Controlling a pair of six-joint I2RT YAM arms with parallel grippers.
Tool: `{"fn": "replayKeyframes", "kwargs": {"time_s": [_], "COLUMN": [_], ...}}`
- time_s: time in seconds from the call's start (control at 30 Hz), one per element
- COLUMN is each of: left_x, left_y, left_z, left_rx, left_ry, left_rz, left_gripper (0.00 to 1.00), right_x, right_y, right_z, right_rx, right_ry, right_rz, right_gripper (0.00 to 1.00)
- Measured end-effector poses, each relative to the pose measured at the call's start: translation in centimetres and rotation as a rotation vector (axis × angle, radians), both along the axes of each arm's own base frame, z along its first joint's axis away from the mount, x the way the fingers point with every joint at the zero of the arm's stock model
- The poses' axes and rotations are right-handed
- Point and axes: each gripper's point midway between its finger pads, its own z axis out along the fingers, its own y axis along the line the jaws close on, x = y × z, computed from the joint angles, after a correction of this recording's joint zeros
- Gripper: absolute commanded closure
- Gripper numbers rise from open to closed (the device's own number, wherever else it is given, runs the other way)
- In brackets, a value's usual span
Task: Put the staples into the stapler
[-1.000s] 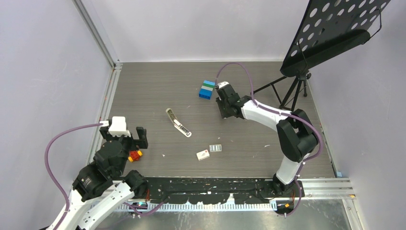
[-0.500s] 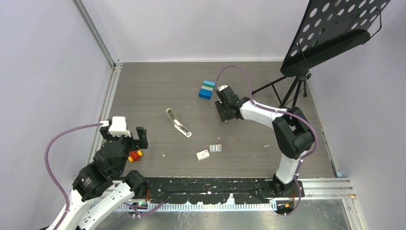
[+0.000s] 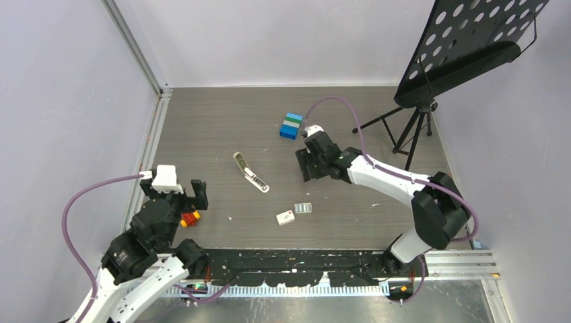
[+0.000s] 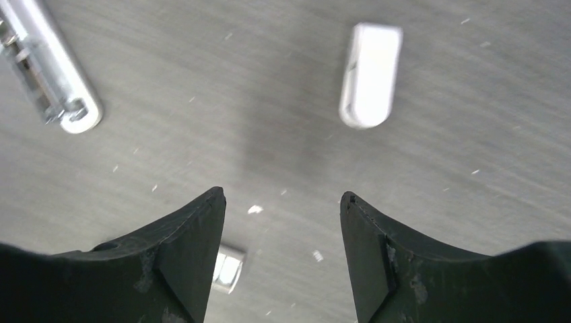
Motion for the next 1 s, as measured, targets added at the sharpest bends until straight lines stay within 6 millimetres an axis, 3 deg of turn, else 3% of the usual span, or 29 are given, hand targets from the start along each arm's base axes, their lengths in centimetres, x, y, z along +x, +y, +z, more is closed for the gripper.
{"fn": "replayKeyframes", "kwargs": {"time_s": [0.17,0.33,0.7,1.0], "left_x": [-0.1,-0.2,-0.2,-0.2], "left_y": [0.0,0.1,0.0,-0.1], "left_z": [0.1,0.1,0.1,0.0], "left_rx": [-0.009,-0.012,-0.012,-0.013], "left_ry": [-0.008,-0.011,-0.010,-0.009], "left_rz": [-0.004,-0.005,-0.008,-0.012], "left_gripper": [0.00,0.00,0.00,0.00], "right_x": [-4.1,-7.2,-9.6,-10.1], "right_y": [2.4,3.3,2.9,4.4], "right_z": [-0.4,-1.7,-3.0,-3.9], "right_rx": [0.024,0.026,0.056,0.106], "right_ry": [0.021,0.054,0.077,0.095], "right_rz": [0.040,0.021,-0.094,-0.125], "right_gripper": [0.32,0.36,0.47,0.49]}}
